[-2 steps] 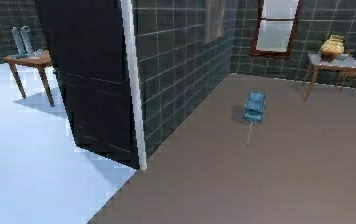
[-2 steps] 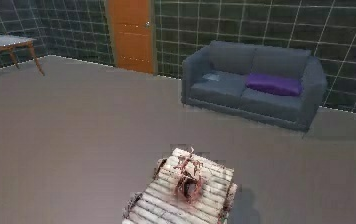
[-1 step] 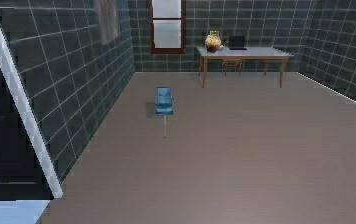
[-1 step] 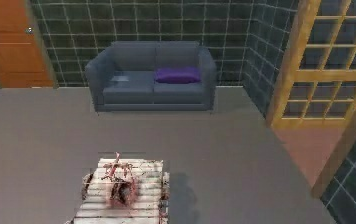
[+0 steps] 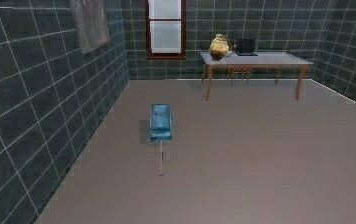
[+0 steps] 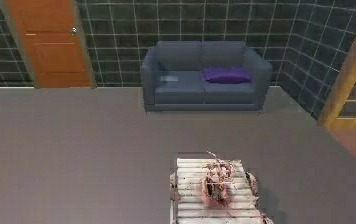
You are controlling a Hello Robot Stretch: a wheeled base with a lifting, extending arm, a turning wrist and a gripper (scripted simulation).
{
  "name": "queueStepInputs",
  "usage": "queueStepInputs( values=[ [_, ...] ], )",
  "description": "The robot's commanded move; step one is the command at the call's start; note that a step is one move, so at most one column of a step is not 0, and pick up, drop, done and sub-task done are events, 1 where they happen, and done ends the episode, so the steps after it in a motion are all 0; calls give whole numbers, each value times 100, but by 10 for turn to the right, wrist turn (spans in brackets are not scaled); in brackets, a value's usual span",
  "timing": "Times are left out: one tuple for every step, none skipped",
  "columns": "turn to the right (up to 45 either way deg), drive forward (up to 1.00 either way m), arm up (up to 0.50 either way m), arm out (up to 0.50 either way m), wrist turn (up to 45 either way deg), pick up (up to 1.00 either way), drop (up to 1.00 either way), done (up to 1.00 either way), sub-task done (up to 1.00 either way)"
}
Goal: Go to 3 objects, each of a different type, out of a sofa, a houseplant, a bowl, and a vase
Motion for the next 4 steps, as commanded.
queueStepInputs(
  values=[
    [240, 0, 0, 0, 0, 0, 0, 0, 0],
    [0, 100, 0, 0, 0, 0, 0, 0, 0],
    [0, 100, 0, 0, 0, 0, 0, 0, 0],
    [30, 0, 0, 0, 0, 0, 0, 0, 0]
  ],
)
